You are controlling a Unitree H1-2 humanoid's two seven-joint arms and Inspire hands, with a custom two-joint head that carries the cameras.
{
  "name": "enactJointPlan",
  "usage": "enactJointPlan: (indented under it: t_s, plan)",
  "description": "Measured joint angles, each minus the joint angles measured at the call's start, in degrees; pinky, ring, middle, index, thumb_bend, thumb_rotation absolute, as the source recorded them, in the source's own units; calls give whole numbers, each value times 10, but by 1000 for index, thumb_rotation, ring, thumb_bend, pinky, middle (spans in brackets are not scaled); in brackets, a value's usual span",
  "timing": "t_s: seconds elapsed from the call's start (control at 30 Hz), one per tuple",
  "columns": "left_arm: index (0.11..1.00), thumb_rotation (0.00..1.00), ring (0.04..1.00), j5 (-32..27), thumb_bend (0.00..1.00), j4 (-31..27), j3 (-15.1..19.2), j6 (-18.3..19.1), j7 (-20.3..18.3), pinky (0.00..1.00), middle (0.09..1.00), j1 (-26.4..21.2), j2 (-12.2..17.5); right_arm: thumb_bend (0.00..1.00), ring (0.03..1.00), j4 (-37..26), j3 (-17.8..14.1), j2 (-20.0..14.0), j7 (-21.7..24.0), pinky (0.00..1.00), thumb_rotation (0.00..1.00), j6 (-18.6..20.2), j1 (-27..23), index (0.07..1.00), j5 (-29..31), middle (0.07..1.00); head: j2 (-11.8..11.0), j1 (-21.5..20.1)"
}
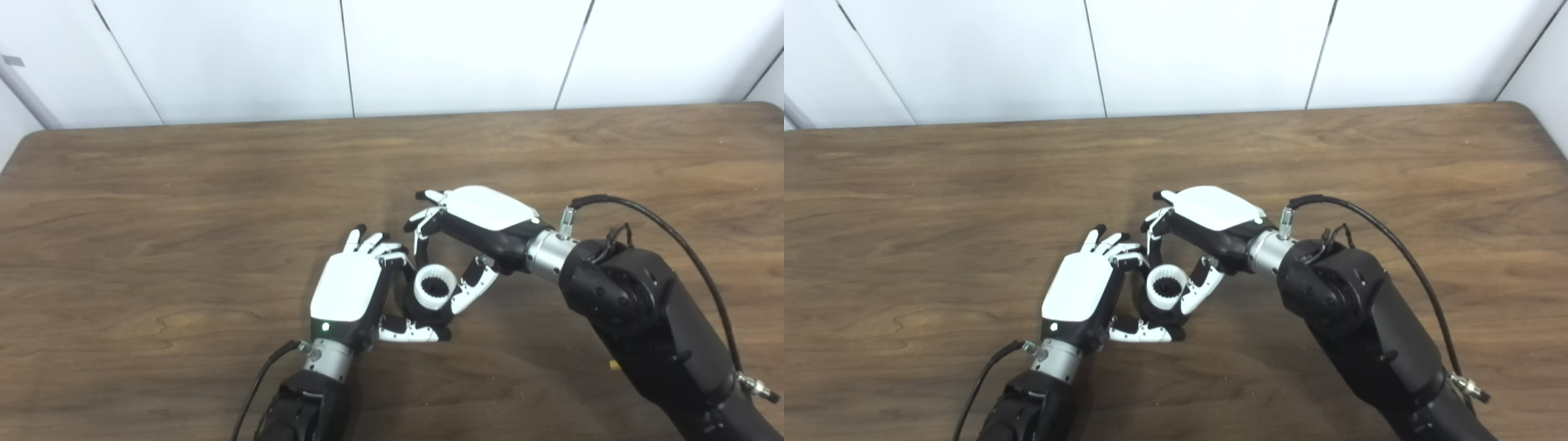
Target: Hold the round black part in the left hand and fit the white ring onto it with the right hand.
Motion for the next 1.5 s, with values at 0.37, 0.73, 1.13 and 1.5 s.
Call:
enactJointPlan:
  t_s: [0.37, 0.73, 1.13, 1.5]
  plan:
    - [483, 51, 885, 2, 524, -2, 0, 1, -4, 1000, 768, 0, 0, 525, 997, 2, 0, 0, -10, 1000, 134, -3, 6, 482, 4, 832, 1, 0]
    - [483, 51, 886, 2, 523, -2, 0, 2, -5, 1000, 769, 0, -2, 524, 1000, 6, 1, 0, -20, 1000, 133, -9, 9, 483, 3, 837, 0, 3]
    - [483, 51, 888, 3, 523, -2, -2, 4, -5, 1000, 773, 0, -3, 524, 1000, 15, 3, 0, -20, 1000, 133, -10, 9, 482, 2, 839, 0, 3]
    - [483, 52, 889, 3, 523, -1, -4, 4, -4, 1000, 774, 0, -5, 524, 1000, 25, 4, 0, -20, 1000, 131, -10, 10, 483, 4, 839, 0, 1]
